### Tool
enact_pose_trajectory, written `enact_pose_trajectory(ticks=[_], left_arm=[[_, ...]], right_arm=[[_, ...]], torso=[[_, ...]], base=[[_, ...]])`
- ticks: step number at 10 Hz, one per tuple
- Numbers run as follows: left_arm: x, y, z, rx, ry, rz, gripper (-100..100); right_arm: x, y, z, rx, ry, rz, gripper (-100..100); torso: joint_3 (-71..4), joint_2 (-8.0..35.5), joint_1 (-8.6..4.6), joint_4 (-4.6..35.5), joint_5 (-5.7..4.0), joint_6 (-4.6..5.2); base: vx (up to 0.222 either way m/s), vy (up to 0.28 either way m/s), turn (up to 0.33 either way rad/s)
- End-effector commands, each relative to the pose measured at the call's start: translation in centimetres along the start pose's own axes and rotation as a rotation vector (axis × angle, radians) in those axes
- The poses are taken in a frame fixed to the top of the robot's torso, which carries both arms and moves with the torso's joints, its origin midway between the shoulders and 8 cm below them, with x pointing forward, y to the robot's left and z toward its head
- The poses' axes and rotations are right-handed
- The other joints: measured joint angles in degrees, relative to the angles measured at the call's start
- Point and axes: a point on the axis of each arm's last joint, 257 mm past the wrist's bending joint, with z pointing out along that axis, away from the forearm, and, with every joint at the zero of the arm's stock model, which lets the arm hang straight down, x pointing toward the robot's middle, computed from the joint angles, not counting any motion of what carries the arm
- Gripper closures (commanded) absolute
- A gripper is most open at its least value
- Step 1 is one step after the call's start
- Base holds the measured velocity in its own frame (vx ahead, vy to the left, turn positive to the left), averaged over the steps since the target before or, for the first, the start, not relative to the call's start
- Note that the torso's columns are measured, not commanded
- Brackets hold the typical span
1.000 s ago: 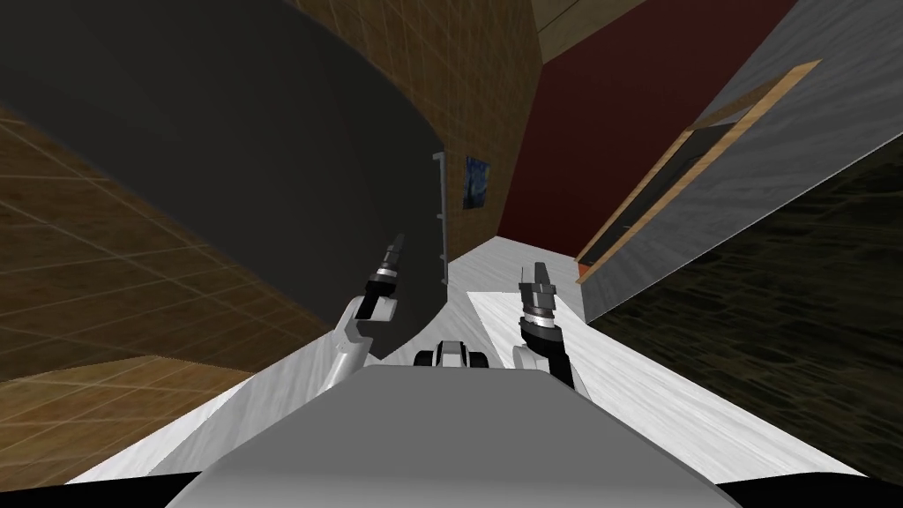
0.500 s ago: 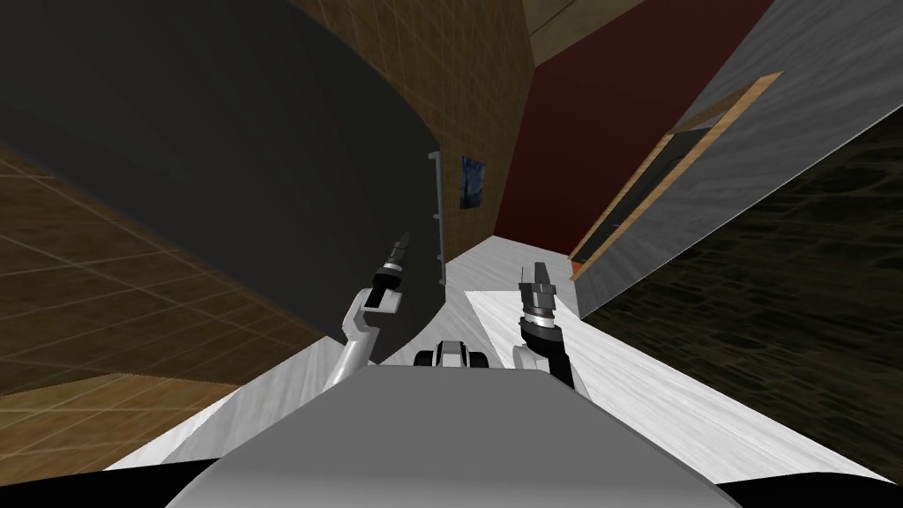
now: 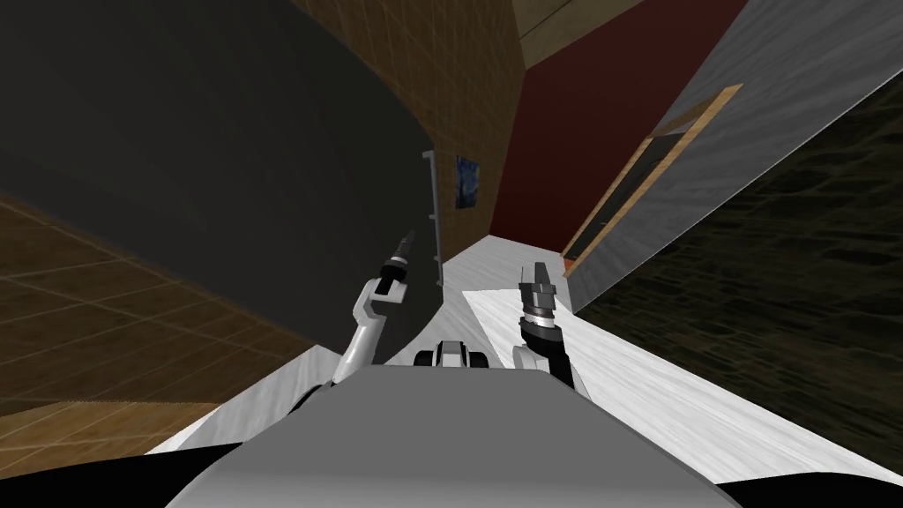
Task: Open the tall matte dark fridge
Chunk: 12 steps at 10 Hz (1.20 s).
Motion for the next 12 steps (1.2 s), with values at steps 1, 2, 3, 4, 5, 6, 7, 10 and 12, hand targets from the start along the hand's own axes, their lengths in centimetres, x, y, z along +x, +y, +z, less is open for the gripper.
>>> enact_pose_trajectory(ticks=[1, 2, 3, 4, 5, 6, 7, 10, 12], left_arm=[[1.3, 0.8, 2.1, -0.058, 0.023, 0.034, -100], [1.2, 0.8, 2.4, -0.068, 0.024, 0.033, -100], [1.8, 1.1, 3.2, -0.091, 0.035, 0.049, -100], [1.7, 1.1, 3.4, -0.099, 0.035, 0.048, -100], [2.3, 1.3, 4.3, -0.123, 0.045, 0.065, -100], [2.3, 1.4, 4.4, -0.130, 0.046, 0.064, -100], [2.7, 1.6, 5.4, -0.159, 0.056, 0.081, -100], [3.6, 2.0, 7.2, -0.215, 0.074, 0.117, -100], [3.9, 2.2, 8.0, -0.251, 0.083, 0.137, -100]], right_arm=[[0.0, 0.0, 0.0, 0.000, 0.000, 0.000, 0], [0.0, 0.0, 0.0, 0.000, 0.000, 0.000, 0], [0.0, 0.0, 0.0, 0.000, 0.000, 0.000, 0], [0.0, 0.0, 0.0, 0.000, 0.000, 0.000, 0], [0.0, 0.0, 0.0, 0.000, 0.000, 0.000, 0], [0.0, 0.0, 0.0, 0.000, 0.000, 0.000, 0], [0.0, 0.0, 0.0, 0.000, 0.000, 0.000, 0], [0.0, 0.0, 0.0, 0.000, 0.000, 0.000, 0], [0.0, 0.0, 0.0, 0.000, 0.000, 0.000, 0]], torso=[[-0.01, -0.01, 0.00, 0.00, 0.00, 0.03], [-0.02, -0.04, 0.00, -0.01, 0.00, 0.02], [-0.02, -0.02, 0.02, -0.01, 0.00, -0.01], [-0.01, -0.02, 0.00, 0.00, 0.00, 0.02], [-0.01, -0.01, 0.02, 0.00, 0.00, 0.00], [-0.02, -0.02, 0.00, 0.00, 0.00, 0.03], [-0.01, -0.01, 0.01, -0.01, 0.00, -0.01], [-0.01, -0.02, 0.03, -0.01, 0.01, -0.01], [-0.01, -0.01, 0.00, 0.00, 0.00, 0.00]], base=[[0.019, 0.014, -0.156], [0.014, 0.012, -0.057], [0.014, 0.012, -0.083], [0.012, 0.011, -0.048], [0.015, 0.013, -0.105], [0.012, 0.012, -0.048], [0.011, 0.010, -0.083], [0.014, 0.016, -0.094], [0.013, 0.010, -0.072]])
